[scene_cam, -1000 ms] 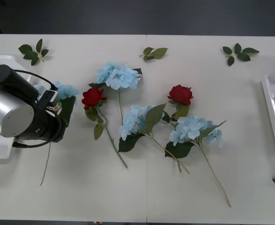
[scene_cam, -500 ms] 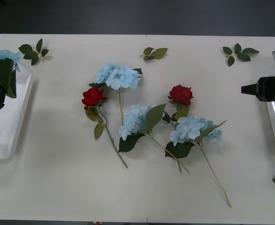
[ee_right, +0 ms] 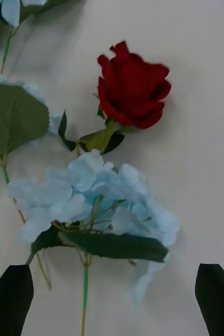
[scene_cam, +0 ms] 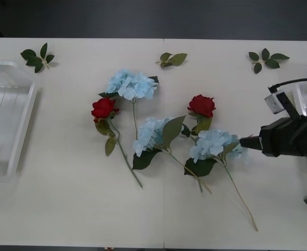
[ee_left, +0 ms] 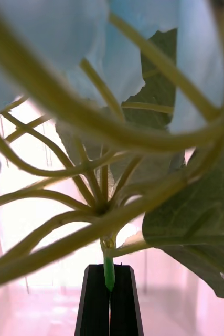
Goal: Put the red flowers into the right box and the blue flowers into the left box
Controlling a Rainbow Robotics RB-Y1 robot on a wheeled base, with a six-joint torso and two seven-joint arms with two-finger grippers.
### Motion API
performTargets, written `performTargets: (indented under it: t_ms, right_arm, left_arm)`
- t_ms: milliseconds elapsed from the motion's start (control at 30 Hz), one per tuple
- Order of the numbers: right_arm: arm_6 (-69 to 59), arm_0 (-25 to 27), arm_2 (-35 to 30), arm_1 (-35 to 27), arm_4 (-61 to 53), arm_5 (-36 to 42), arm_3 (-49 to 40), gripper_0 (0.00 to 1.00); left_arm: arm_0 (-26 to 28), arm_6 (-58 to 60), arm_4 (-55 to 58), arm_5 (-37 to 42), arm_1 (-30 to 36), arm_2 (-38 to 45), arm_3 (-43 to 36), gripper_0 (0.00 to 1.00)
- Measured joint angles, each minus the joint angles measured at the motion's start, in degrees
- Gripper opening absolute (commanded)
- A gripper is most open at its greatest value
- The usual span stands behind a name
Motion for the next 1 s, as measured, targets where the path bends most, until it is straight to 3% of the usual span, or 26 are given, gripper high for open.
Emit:
performTargets:
  t_ms: [233, 267, 300, 333, 367, 633, 900, 1000]
  right_arm:
    - [-0.01, 0.14, -1.60, 3.93, 5.59, 14.96, -0.71, 0.89]
    - [-0.01, 0.14, -2.41, 4.47, 7.51, 17.80, -0.78, 0.90]
    - [-0.02, 0.14, -3.32, 4.95, 9.16, 20.39, -0.93, 0.90]
    - [-0.07, 0.14, -4.15, 5.28, 10.30, 22.35, -1.22, 0.89]
    - [-0.28, 0.14, -4.81, 5.41, 11.32, 23.91, -1.66, 0.89]
    - [-11.78, 0.14, -3.77, 5.63, 25.43, 33.89, -7.80, 0.90]
    - [-15.68, -0.52, 3.91, 10.99, 36.39, 34.47, -8.58, 0.90]
    - [-16.43, -1.25, 6.45, 13.17, 39.58, 34.50, -8.51, 0.89]
  left_arm:
    - [0.02, -3.59, 0.14, -5.10, 0.00, -1.61, 2.80, 0.02]
    - [0.02, -3.59, 0.14, -5.35, 0.00, -1.83, 2.91, 0.38]
    - [0.02, -3.59, 0.14, -5.43, 0.00, -1.98, 2.94, 0.64]
    - [0.02, -3.60, 0.14, -5.43, 0.00, -2.01, 2.95, 0.87]
    - [0.02, -3.60, 0.14, -5.43, 0.00, -2.01, 2.95, 0.98]
    - [0.02, -7.46, 4.39, -3.14, 0.00, -2.01, 2.84, 1.00]
    - [0.03, -7.17, 9.88, 9.46, -0.22, -2.01, -4.81, 1.00]
    - [0.03, -2.13, 10.51, 14.05, -1.36, -2.12, -8.56, 1.00]
